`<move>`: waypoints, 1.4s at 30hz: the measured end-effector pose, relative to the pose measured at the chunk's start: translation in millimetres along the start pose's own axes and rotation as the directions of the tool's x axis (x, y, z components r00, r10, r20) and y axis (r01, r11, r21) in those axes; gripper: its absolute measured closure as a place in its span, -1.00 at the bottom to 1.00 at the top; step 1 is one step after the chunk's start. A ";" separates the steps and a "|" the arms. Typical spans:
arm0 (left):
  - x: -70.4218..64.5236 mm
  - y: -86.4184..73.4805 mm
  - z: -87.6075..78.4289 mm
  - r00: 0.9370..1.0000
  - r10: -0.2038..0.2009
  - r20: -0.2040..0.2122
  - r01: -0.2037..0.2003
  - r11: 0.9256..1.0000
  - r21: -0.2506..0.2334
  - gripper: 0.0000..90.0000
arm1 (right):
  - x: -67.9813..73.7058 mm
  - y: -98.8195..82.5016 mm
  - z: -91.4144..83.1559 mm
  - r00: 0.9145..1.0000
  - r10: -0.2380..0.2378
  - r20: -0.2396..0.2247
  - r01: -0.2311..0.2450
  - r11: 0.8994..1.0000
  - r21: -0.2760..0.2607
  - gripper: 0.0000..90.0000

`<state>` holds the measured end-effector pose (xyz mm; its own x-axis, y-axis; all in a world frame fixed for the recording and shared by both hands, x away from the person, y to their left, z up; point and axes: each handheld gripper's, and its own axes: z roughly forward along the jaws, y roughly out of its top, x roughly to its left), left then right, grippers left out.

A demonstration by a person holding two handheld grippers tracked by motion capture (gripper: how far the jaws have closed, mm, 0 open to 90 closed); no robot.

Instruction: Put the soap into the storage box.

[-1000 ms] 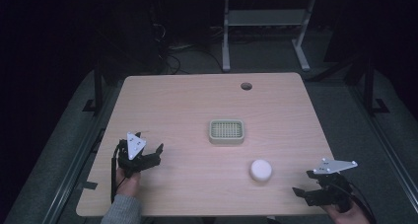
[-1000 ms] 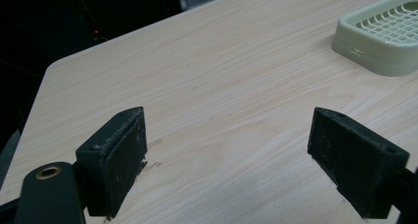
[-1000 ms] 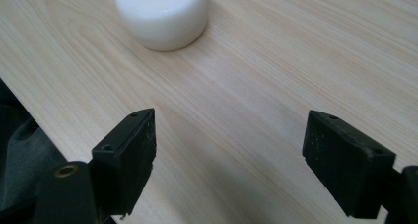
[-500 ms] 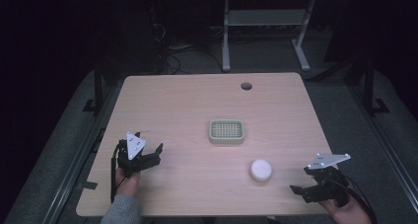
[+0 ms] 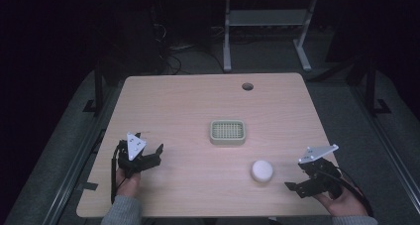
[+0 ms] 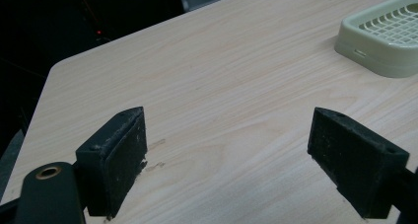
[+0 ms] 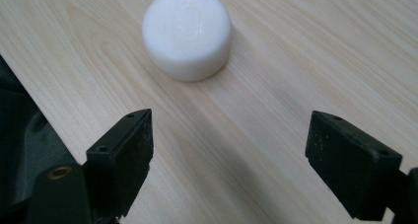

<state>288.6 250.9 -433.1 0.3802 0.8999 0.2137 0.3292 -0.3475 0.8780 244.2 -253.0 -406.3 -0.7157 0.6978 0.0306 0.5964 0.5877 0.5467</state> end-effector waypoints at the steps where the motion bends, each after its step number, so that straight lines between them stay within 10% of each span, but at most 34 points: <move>1: -0.1 0.0 -0.1 1.000 0.000 -0.002 0.000 1.000 0.000 -0.67 | 0.4 1.7 0.5 1.000 -0.001 -0.003 0.001 1.000 0.003 -0.61; 42: 0.1 0.2 0.2 1.000 -0.005 -0.002 0.005 1.000 0.000 -0.67 | 10.0 50.7 20.1 0.993 -0.101 -0.055 0.106 0.989 0.099 -0.63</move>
<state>288.9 250.8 -433.0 0.3765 0.9021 0.2106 0.3312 -0.3434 0.8788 274.6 -208.0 -395.1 -0.7912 0.6112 0.0212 0.5501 0.6961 0.4614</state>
